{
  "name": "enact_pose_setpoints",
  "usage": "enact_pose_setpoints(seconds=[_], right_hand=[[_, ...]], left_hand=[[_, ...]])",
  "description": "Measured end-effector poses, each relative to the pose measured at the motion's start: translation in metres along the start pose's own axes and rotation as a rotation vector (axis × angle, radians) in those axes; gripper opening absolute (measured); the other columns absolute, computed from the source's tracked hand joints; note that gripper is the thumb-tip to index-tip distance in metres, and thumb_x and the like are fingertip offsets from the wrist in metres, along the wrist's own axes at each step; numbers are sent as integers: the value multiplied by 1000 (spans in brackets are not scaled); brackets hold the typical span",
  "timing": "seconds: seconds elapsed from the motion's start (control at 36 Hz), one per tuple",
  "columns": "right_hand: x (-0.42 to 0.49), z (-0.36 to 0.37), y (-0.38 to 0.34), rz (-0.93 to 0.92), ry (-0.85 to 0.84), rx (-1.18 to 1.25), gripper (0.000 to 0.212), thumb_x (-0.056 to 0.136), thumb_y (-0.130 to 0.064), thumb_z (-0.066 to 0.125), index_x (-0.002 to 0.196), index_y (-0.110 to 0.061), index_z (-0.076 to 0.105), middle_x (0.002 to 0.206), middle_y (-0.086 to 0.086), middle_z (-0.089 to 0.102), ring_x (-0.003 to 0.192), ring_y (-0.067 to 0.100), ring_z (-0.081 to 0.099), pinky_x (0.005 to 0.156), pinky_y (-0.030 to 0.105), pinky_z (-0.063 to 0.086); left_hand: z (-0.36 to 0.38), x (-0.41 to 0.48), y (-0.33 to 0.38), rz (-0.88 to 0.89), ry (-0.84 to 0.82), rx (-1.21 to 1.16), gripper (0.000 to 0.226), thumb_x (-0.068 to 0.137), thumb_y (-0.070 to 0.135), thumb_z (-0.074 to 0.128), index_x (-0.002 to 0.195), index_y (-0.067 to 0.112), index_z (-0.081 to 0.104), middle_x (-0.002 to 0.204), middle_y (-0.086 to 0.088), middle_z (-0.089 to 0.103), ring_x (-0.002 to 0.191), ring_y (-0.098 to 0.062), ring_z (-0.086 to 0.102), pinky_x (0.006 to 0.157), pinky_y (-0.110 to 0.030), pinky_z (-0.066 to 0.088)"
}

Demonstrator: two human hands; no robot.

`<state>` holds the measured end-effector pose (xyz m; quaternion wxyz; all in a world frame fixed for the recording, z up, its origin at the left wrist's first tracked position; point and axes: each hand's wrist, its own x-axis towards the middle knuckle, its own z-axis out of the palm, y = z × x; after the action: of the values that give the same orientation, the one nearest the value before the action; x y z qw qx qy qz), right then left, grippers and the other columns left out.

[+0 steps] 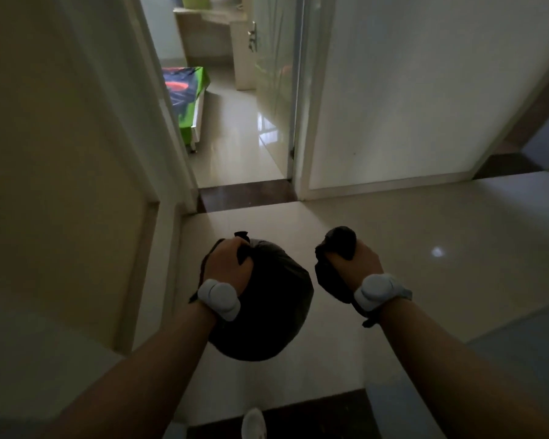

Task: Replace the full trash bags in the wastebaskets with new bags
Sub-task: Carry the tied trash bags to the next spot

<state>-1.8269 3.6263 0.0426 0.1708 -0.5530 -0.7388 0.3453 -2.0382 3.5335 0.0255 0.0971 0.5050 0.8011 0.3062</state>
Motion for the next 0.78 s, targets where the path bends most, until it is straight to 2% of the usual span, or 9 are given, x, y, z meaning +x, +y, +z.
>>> enact_pose_setpoints(seconds=[0.08, 0.17, 0.22, 0.33, 0.47, 0.56, 0.61, 0.69, 0.78], right_hand=[[30, -6, 8, 75, 89, 118, 21, 88, -41, 58, 72, -35, 45, 77, -4, 54, 79, 20, 52, 73, 26, 37], [47, -10, 21, 85, 124, 194, 33, 84, -50, 58, 59, -31, 46, 70, 4, 58, 75, 27, 59, 77, 44, 48], [64, -14, 27, 116, 126, 150, 32, 85, -47, 57, 60, -32, 45, 65, -3, 53, 72, 25, 56, 74, 40, 46], [126, -41, 50, 222, 159, 21, 33, 90, -32, 50, 61, -21, 38, 60, -3, 44, 57, 16, 43, 62, 28, 35], [194, -80, 82, 343, 289, 143, 36, 84, -20, 63, 68, -37, 36, 70, -15, 43, 77, 16, 46, 75, 26, 38], [235, -105, 89, 298, 302, 31, 30, 87, -29, 53, 64, -33, 34, 64, -11, 39, 60, 9, 40, 68, 28, 36], [273, -128, 103, 286, 324, -67, 31, 89, -28, 44, 61, -19, 34, 58, -1, 36, 51, 13, 34, 63, 31, 30], [301, -153, 113, 291, 388, -36, 15, 92, -22, 47, 85, -9, 48, 78, 3, 45, 70, 23, 47, 69, 27, 31], [323, -175, 126, 251, 481, 40, 15, 97, -21, 45, 99, -12, 56, 86, 0, 48, 78, 17, 46, 74, 23, 33]], left_hand=[[18, 48, 8, 55, -74, 14, 11, 85, 12, 58, 94, 6, 62, 91, -14, 61, 84, -32, 56, 72, -29, 37], [35, 77, 18, 88, -99, 10, 12, 84, 12, 59, 93, 5, 62, 91, -13, 60, 85, -30, 56, 74, -25, 35], [48, 98, 24, 104, -114, 1, 12, 85, 12, 59, 93, 4, 62, 92, -13, 61, 86, -28, 56, 74, -25, 34], [89, 166, 55, 148, -164, -9, 12, 85, 12, 59, 95, 5, 62, 93, -12, 61, 89, -27, 55, 74, -22, 31], [131, 232, 93, 166, -229, 3, 13, 85, 14, 58, 95, 6, 62, 95, -14, 62, 90, -32, 56, 74, -27, 36], [147, 267, 122, 202, -279, 20, 14, 86, 13, 57, 96, 4, 62, 98, -15, 62, 90, -33, 57, 72, -28, 37], [166, 300, 148, 252, -287, 0, 14, 87, 11, 57, 96, 2, 62, 99, -16, 62, 91, -34, 57, 72, -27, 35], [183, 328, 176, 274, -300, -20, 15, 87, 10, 57, 99, 5, 63, 103, -15, 63, 95, -33, 57, 73, -24, 34], [206, 358, 206, 295, -341, -49, 19, 87, 11, 56, 104, 6, 62, 107, -16, 62, 99, -34, 56, 75, -26, 37]])
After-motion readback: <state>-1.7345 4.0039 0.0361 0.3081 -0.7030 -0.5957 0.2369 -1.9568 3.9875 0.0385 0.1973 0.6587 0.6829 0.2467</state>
